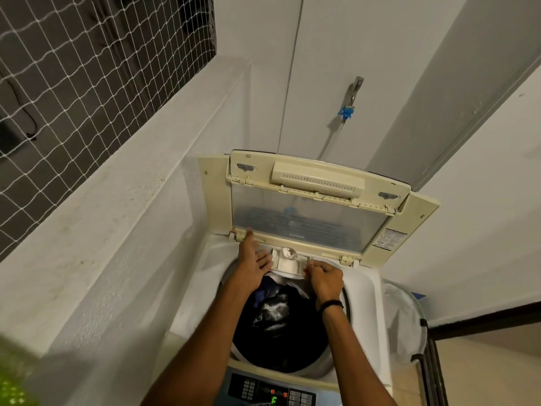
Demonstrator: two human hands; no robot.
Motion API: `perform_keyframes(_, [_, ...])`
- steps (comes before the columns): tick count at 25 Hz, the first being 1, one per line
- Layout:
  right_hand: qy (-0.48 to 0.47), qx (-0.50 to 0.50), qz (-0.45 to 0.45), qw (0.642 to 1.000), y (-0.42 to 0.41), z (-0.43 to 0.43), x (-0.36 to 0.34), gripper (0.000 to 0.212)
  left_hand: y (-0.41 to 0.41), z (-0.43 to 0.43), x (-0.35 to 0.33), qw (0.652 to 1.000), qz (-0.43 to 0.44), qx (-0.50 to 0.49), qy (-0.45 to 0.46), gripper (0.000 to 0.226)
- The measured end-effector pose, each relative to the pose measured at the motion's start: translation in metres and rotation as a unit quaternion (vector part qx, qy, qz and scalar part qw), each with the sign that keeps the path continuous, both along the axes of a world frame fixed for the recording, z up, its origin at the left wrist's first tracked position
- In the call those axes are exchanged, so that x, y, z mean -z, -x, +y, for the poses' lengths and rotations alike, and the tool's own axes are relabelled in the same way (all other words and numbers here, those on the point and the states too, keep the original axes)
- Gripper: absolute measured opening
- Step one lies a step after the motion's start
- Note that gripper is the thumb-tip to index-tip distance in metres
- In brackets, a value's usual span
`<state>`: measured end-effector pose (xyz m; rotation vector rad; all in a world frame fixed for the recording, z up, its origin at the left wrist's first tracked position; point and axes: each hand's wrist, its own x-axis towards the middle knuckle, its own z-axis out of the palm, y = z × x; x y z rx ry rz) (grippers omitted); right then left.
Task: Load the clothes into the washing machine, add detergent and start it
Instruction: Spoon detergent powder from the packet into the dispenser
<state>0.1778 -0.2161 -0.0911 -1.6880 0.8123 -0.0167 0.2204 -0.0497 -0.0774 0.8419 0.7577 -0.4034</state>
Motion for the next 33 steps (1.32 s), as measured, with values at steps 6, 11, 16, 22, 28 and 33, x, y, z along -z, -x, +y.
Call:
perform_keyframes(6, [-0.161, -0.012, -0.031, 0.986, 0.008, 0.022, -0.022, 0.018, 0.011, 0.026, -0.053, 0.997, -0.065, -0.05, -0.014, 0.072])
perform_keyframes(11, [-0.284, -0.052, -0.046, 0.956, 0.013, 0.055, -0.058, 0.018, 0.052, 0.066, -0.104, 0.981, -0.118, -0.131, -0.076, 0.071])
perform_keyframes(16, [-0.344, -0.149, -0.06, 0.925, 0.035, 0.104, -0.106, 0.021, 0.118, 0.118, -0.173, 0.935, -0.204, -0.228, -0.181, 0.056])
perform_keyframes(22, [-0.363, -0.285, -0.053, 0.886, 0.08, 0.161, -0.176, 0.023, 0.22, 0.168, -0.242, 0.843, -0.277, -0.373, -0.271, 0.048])
perform_keyframes(28, [-0.345, -0.424, -0.054, 0.836, 0.125, 0.212, -0.228, 0.021, 0.329, 0.207, -0.271, 0.744, -0.296, -0.519, -0.3, 0.051])
perform_keyframes(33, [-0.299, -0.542, -0.089, 0.78, 0.156, 0.272, -0.24, 0.018, 0.39, 0.239, -0.268, 0.674, -0.25, -0.6, -0.352, 0.046])
